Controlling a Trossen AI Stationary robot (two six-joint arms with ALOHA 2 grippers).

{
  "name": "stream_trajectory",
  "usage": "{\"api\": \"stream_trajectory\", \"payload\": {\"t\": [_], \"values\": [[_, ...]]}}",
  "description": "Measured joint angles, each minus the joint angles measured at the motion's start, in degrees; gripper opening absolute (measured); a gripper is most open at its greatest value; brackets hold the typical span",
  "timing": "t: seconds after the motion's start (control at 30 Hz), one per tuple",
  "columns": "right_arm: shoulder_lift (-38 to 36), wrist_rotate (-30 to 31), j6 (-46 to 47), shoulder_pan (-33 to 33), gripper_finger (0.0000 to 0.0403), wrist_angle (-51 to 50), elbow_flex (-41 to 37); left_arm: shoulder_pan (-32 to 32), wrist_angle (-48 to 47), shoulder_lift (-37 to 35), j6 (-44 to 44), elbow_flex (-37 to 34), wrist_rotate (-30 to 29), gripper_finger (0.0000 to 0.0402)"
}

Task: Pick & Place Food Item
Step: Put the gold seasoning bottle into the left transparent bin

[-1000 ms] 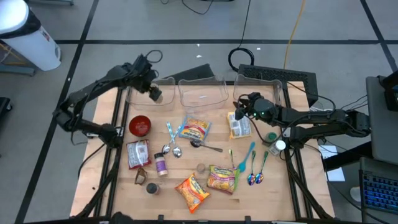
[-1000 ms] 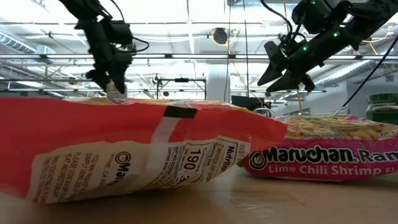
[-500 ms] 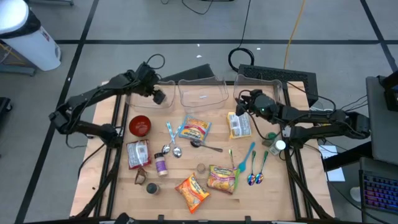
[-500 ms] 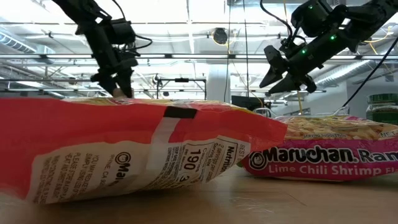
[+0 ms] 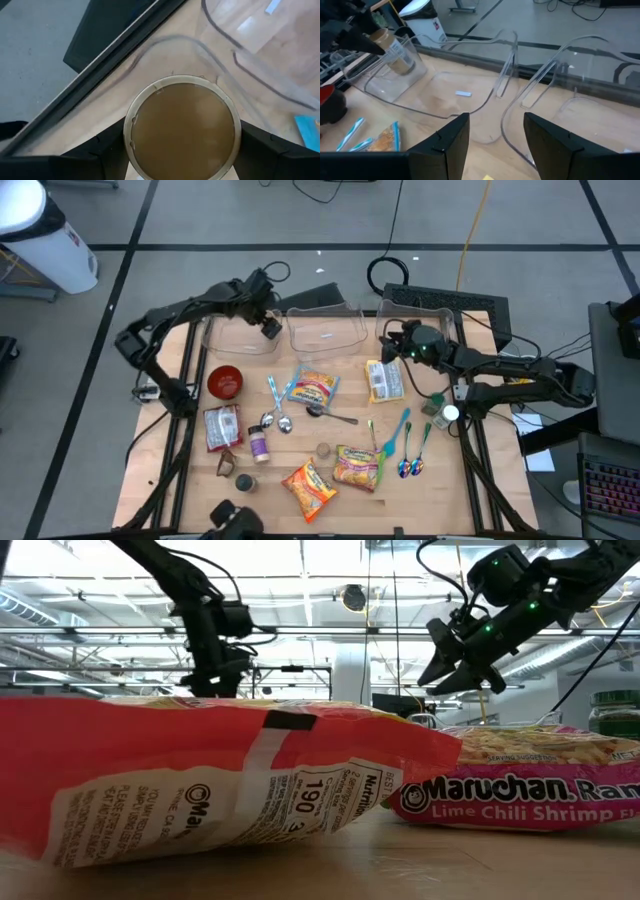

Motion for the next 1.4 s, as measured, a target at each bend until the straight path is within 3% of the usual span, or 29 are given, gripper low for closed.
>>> {"api": "stream_trajectory", "payload": {"t": [0.27, 1.4], "values": [[0.0, 0.0, -1.33, -0.75, 0.0183, -0.03, 0.0, 0.08, -3.07, 5.54, 2.15, 6.4, 0.24, 0.0273], [0.0, -2.86, -1.08, -0.58, 0.0183, -1.88, 0.0, 1.6, 0.17, 9.06, 3.38, 6.32, 2.03, 0.0273]]}}
